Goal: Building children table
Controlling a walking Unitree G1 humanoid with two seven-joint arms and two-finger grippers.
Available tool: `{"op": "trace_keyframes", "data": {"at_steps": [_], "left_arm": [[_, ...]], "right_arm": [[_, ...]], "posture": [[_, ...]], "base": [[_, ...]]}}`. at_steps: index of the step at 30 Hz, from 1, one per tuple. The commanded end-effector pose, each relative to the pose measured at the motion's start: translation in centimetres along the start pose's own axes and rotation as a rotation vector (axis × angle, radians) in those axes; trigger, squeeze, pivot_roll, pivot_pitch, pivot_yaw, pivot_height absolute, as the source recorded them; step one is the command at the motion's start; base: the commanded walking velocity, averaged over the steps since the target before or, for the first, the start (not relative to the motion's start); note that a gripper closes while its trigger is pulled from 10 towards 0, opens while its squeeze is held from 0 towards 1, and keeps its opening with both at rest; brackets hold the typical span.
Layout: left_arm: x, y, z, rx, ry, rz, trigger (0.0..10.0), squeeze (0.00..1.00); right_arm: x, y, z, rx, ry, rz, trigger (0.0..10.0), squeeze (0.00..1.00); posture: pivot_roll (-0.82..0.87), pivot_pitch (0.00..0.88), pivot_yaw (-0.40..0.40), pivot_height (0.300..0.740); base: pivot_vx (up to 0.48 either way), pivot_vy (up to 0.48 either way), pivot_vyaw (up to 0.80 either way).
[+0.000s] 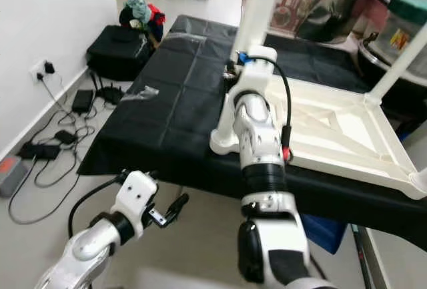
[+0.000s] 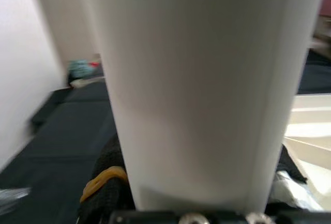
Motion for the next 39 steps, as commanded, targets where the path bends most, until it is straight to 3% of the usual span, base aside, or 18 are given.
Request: {"op": "trace_keyframes", "data": {"at_steps": [1, 3, 4, 5, 6, 7, 10, 11, 13, 14, 15, 16, 18, 19, 20, 27, 33, 39], "left_arm": [[0.0, -0.1, -0.5, 0.007, 0.018, -0.005, 10.0, 0.00], [0.0, -0.1, -0.5, 0.007, 0.019, -0.006, 10.0, 0.00], [0.0, -0.1, -0.5, 0.006, 0.019, -0.006, 10.0, 0.00], [0.0, -0.1, -0.5, 0.006, 0.019, -0.006, 10.0, 0.00], [0.0, -0.1, -0.5, 0.005, 0.019, -0.007, 10.0, 0.00], [0.0, -0.1, -0.5, 0.004, 0.019, -0.006, 10.0, 0.00], [0.0, -0.1, -0.4, 0.002, 0.018, -0.006, 10.0, 0.00], [0.1, -0.1, -0.4, 0.001, 0.017, -0.005, 10.0, 0.00], [0.1, -0.1, -0.4, 0.001, 0.017, -0.005, 10.0, 0.00], [0.1, -0.1, -0.4, 0.000, 0.016, -0.004, 10.0, 0.00], [0.1, -0.1, -0.4, 0.000, 0.016, -0.004, 10.0, 0.00], [0.1, -0.1, -0.4, -0.001, 0.015, -0.003, 10.0, 0.00], [0.1, -0.1, -0.4, -0.001, 0.015, -0.003, 10.0, 0.00], [0.1, -0.1, -0.3, -0.001, 0.014, -0.003, 10.0, 0.00], [0.1, 0.0, -0.3, -0.001, 0.014, -0.001, 10.0, 0.00], [0.0, 0.0, -0.2, 0.000, 0.011, 0.002, 10.0, 0.00], [0.0, 0.0, -0.2, -0.001, 0.012, 0.002, 10.0, 0.00], [0.0, 0.0, -0.2, -0.003, 0.012, 0.001, 10.0, 0.00]], "right_arm": [[-0.2, -1.6, -2.5, 0.015, 0.097, -0.072, 5.4, 0.00], [-0.4, -1.0, -2.5, 0.019, 0.106, -0.062, 5.4, 0.00], [-0.4, 1.0, -2.3, 0.064, 0.103, 0.027, 10.0, 0.00], [-0.4, 1.0, -2.3, 0.064, 0.103, 0.027, 10.0, 0.00], [-0.4, 3.7, -1.5, 0.145, 0.076, 0.172, 10.0, 0.00], [-0.5, 4.5, -0.3, 0.165, 0.008, 0.231, 10.0, 1.00], [-0.7, 5.7, 0.8, 0.203, -0.043, 0.304, 10.0, 1.00], [-1.2, 7.1, 2.0, 0.236, -0.091, 0.427, 10.0, 0.87], [-1.2, 7.1, 2.0, 0.236, -0.091, 0.427, 10.0, 0.87], [-2.1, 8.9, 2.6, 0.267, -0.095, 0.602, 10.0, 0.00], [-2.1, 8.9, 2.6, 0.267, -0.095, 0.602, 10.0, 0.00], [-3.4, 10.4, 2.8, 0.244, -0.102, 0.798, 10.0, 0.00], [-3.4, 10.4, 2.8, 0.244, -0.102, 0.798, 10.0, 0.00], [-4.5, 10.8, 2.2, 0.195, -0.079, 0.960, 10.0, 0.00], [-5.5, 10.5, 1.4, 0.129, -0.074, 1.091, 10.0, 0.00], [-8.7, 9.4, 0.8, 0.029, -0.109, 1.393, 10.0, 0.00], [-11.0, 9.3, 2.0, 0.063, -0.158, 1.582, 10.0, 0.00], [-11.2, 9.4, 2.2, 0.063, -0.169, 1.632, 10.0, 0.00]], "posture": [[0.15, 0.052, -0.118, 0.740], [0.15, 0.052, -0.118, 0.740], [0.15, 0.054, -0.121, 0.740], [0.15, 0.054, -0.121, 0.740], [0.14, 0.057, -0.119, 0.740], [0.15, 0.058, -0.120, 0.740], [0.14, 0.061, -0.119, 0.740], [0.15, 0.064, -0.122, 0.740], [0.15, 0.064, -0.122, 0.740], [0.14, 0.066, -0.122, 0.740], [0.14, 0.066, -0.122, 0.740], [0.14, 0.068, -0.120, 0.740], [0.14, 0.068, -0.120, 0.740], [0.14, 0.066, -0.122, 0.740], [0.15, 0.067, -0.122, 0.740], [0.15, 0.076, -0.123, 0.740], [0.15, 0.078, -0.119, 0.740], [0.15, 0.074, -0.123, 0.740]], "base": [[0.000, 0.000, 0.00], [0.000, 0.000, 0.00], [0.000, 0.000, 0.00], [0.000, 0.000, 0.00], [0.000, 0.000, 0.00], [0.000, 0.000, 0.00], [0.000, 0.000, 0.00], [0.000, 0.000, 0.00], [0.000, 0.000, 0.00], [0.000, 0.000, 0.00], [0.000, 0.000, 0.00], [0.000, 0.000, 0.00], [0.000, 0.000, 0.00], [0.000, 0.000, 0.00], [0.000, 0.000, 0.00], [0.000, 0.000, 0.00], [0.000, 0.000, 0.00], [0.000, 0.000, 0.00]]}}
Point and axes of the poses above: a point about 5 cm out from each wrist's last joint towards the gripper, its own x axis pointing out of the wrist towards the gripper, its own z axis along the axis of the wrist's last joint, y = z × x, the point moved 6 cm from there along x, pointing out of the wrist towards the gripper, and after that the axes turned 13 degrees about -x, right-handed, at the moved point
